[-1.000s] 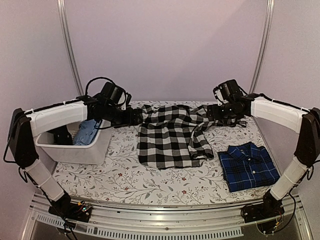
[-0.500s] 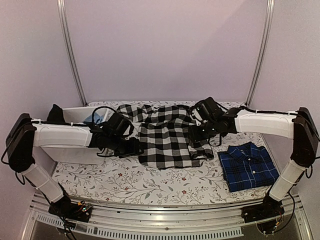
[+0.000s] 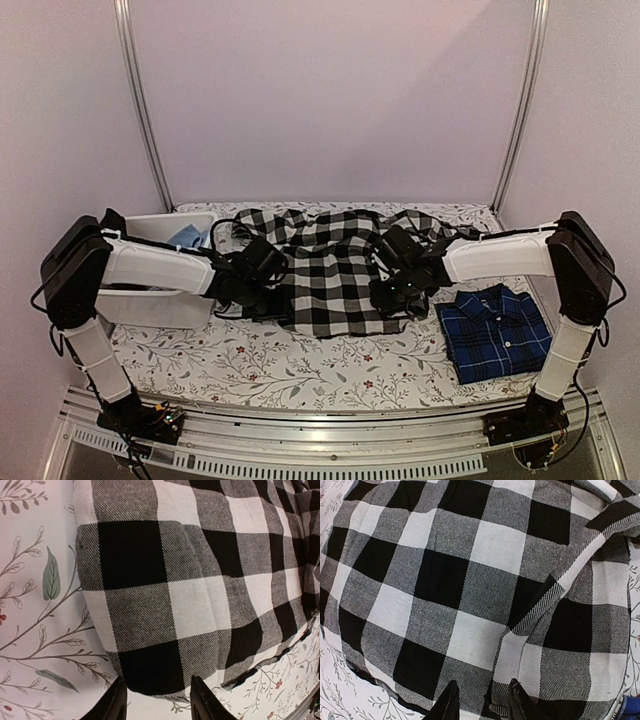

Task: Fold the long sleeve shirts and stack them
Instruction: Flatten out the crumpled shirt at the center of the board.

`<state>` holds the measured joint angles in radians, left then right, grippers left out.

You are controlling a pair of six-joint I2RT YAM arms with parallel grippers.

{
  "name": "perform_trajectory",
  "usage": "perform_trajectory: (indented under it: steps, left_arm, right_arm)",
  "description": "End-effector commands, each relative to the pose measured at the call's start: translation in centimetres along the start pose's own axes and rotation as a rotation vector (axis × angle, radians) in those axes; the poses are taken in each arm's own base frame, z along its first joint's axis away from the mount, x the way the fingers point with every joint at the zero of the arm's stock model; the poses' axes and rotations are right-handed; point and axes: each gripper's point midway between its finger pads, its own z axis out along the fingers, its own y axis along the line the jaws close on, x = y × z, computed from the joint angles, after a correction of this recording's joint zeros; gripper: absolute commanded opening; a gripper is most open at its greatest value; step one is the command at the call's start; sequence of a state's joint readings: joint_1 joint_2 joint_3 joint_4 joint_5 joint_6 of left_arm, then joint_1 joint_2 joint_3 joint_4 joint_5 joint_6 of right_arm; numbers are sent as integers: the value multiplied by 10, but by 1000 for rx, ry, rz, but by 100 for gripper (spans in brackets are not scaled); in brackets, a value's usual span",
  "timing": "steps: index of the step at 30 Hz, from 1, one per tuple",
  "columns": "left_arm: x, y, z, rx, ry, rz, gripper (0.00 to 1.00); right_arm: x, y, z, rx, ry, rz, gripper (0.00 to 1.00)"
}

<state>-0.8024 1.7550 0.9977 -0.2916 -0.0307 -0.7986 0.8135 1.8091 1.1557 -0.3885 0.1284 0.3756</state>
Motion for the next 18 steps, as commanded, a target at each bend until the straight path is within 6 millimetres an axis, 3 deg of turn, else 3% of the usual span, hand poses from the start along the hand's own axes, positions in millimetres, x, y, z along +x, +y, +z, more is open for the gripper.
perform_trajectory:
  steps: [1,8,11,16,18]
  left_arm:
    - [6,3,7,-39,7,13,43]
    - [14,1,19,-9,34,12,40]
    - [16,-1,23,4,41,12,28]
    - [17,-3,17,18,51,25,0]
    - [17,-1,10,4,56,42,0]
  right_arm:
    - [8,-1,15,41,16,-7,31]
    - [21,-17,28,133,47,-28,27]
    - [26,-23,30,159,58,-36,22]
    - [18,-30,15,195,29,-29,3]
    - [11,-35,5,198,15,-16,0]
